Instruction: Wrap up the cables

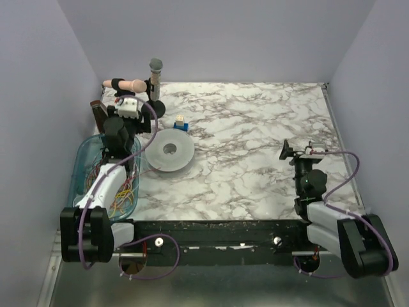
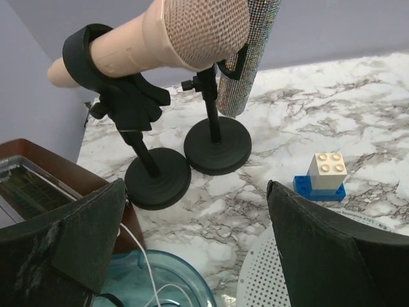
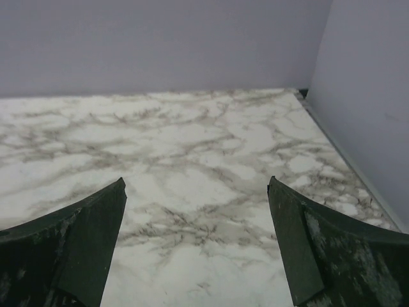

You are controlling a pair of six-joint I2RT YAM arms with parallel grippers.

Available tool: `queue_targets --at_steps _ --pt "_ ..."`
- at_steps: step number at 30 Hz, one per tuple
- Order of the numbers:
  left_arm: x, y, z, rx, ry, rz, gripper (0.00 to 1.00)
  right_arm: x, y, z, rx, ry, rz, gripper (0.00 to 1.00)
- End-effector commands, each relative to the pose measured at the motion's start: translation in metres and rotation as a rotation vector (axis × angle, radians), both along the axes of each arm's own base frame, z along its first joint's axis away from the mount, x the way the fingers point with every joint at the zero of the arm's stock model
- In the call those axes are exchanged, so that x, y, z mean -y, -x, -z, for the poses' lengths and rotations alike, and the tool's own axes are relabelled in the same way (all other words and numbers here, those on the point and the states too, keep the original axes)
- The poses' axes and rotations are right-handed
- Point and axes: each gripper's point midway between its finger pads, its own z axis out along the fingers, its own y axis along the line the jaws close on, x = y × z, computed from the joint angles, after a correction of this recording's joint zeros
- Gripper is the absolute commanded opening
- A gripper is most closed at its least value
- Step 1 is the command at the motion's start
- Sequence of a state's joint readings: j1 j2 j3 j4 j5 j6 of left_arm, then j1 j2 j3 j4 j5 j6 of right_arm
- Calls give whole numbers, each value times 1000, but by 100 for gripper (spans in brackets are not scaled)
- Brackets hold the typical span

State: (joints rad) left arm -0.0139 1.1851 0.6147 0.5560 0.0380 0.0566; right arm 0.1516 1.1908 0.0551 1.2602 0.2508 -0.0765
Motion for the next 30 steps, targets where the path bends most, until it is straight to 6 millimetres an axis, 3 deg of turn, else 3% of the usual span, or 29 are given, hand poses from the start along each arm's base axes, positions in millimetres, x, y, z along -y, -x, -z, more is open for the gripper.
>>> queue_targets --at_steps 1,3,6,8,11,15,19,22,26,30 --pt "-10 24 46 -399 -126 5 99 -21 9 -51 94 -37 -126 100" --pt "-34 41 47 -489 -201 -55 99 -52 12 -67 60 -1 -297 100" --pt "-47 74 52 -656 -319 -23 98 -103 30 -90 38 54 -605 100" --pt "-58 95 54 -753 -393 -3 92 -128 44 -104 21 34 -764 100" --pt "-88 115 55 -824 -489 -36 90 -154 62 -128 -5 -14 -935 100" --pt "-127 125 49 -855 -493 -59 90 -177 74 -152 -31 16 -1013 100" --pt "-131 126 44 -850 -448 45 86 -201 86 -170 -31 57 -1082 100" --pt "-109 131 50 -824 -451 243 80 -210 84 -171 -36 54 -1098 100" --pt "-94 145 55 -854 -481 377 73 -216 80 -164 -67 46 -1100 100" --pt "-83 158 69 -841 -596 530 75 -225 82 -162 -67 47 -1126 100"
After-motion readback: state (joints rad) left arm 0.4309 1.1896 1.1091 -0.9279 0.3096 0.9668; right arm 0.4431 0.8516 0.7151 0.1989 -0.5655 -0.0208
